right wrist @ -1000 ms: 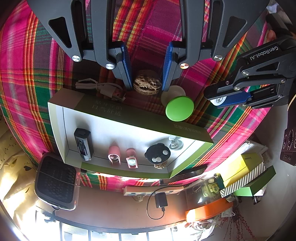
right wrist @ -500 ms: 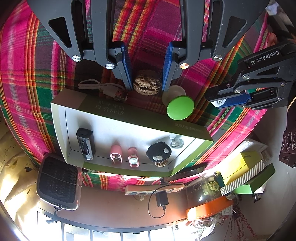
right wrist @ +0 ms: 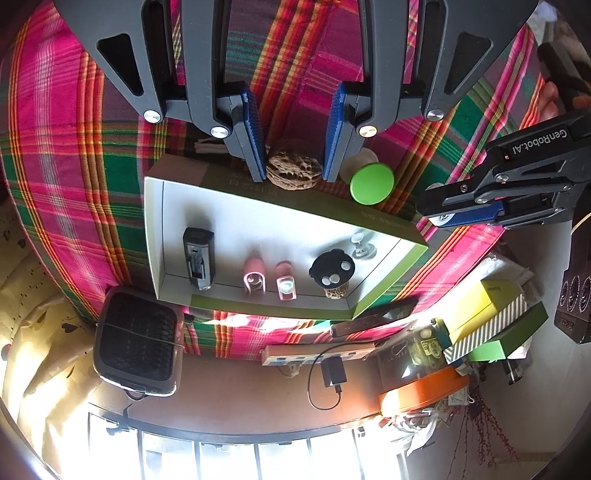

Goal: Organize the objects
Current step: 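Carry the walnut with the right gripper while the left gripper carries the container over the box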

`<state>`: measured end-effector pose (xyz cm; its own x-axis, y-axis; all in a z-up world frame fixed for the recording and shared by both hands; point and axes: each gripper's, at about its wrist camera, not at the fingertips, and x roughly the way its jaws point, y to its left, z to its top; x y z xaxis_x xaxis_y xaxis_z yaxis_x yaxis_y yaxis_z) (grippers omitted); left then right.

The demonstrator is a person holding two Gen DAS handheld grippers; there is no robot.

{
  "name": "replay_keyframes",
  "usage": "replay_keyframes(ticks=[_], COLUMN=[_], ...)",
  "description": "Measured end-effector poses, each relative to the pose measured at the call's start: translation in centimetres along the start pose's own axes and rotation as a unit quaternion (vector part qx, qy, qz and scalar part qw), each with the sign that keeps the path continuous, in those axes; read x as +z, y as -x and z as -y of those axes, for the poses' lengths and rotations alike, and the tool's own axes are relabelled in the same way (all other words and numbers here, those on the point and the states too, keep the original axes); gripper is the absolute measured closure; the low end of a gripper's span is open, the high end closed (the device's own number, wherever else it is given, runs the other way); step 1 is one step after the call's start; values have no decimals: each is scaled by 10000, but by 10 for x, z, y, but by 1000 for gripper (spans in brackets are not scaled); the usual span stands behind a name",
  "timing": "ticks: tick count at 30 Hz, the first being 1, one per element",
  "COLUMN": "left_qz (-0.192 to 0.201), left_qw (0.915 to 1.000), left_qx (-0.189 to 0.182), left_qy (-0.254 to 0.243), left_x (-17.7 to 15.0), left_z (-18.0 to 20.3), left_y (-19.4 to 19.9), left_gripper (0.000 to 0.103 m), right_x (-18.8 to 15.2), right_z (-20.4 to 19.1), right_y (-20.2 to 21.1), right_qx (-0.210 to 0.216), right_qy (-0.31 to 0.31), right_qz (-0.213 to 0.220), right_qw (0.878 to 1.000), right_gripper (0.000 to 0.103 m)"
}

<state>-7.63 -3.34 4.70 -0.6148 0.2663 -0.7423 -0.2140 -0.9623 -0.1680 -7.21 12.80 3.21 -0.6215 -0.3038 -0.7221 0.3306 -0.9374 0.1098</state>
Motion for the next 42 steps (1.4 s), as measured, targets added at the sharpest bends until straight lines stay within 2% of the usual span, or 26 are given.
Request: replay_keyframes(ticks=[11, 18, 28, 42], left_qz=[8, -97, -286, -487], left_qw=[9997, 9993, 9988, 9969], left_qx=[-183, -276, -208, -158], left_qy=[-151, -241, -352, -589], left_x=[32, 51, 70, 74], left_z=[13, 19, 23, 28], left_y=[-11, -32, -64, -91], left_gripper=[77, 77, 77, 77], right_x=[21, 36, 46, 65], right_z=[23, 39, 48, 40], right_y=[2, -14, -42, -70], right_qx=[-200, -197, -98, -266], right_qy=[-142, -252, -325, 379], right_qz=[95, -77, -307, -322], right_qw=[9997, 9995, 9990, 9984], right_gripper=[71, 71, 71, 71])
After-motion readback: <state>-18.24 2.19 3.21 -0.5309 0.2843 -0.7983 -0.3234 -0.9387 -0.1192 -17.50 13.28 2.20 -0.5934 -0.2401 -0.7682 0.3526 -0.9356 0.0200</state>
